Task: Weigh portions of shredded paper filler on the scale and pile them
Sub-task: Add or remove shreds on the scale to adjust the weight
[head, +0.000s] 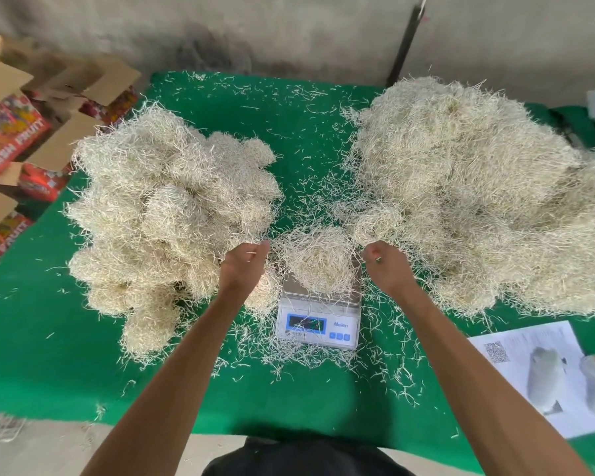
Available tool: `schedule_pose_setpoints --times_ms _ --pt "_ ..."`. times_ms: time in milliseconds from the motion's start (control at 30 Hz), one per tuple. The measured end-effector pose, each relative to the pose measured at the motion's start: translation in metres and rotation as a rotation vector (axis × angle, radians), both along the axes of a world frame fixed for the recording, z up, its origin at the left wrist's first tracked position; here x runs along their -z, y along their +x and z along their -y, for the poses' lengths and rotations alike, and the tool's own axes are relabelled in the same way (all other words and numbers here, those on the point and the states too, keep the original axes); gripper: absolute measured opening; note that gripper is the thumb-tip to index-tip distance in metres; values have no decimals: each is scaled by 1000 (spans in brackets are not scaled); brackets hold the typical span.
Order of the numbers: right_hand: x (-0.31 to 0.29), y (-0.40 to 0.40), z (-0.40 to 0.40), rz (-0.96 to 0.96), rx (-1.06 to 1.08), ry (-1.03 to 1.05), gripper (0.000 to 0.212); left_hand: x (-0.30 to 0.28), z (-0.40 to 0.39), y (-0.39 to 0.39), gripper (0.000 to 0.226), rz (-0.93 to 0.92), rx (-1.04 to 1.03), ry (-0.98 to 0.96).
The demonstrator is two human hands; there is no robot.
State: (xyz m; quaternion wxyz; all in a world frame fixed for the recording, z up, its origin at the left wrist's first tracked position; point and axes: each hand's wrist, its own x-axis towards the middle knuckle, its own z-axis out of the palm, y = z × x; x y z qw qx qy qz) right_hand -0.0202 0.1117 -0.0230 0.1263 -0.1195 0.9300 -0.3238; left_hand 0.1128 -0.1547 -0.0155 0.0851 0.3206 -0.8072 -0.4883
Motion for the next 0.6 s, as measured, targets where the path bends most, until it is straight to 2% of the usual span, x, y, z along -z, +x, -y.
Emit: schedule_pose_setpoints --times_ms 167,400,500,600 --pt "0 -4 -3 0 0 8 31 -2 -3 0 32 -20 9 -37" --pt "5 -6 -6 -6 23 -34 34 8 -7 -10 39 -38 -45 -37" --pt "2 2 5 -6 144 -247 63 6 -20 -22 64 -43 -88 36" --pt "-3 17 33 58 192 -380 80 0 -48 -47 60 31 25 83"
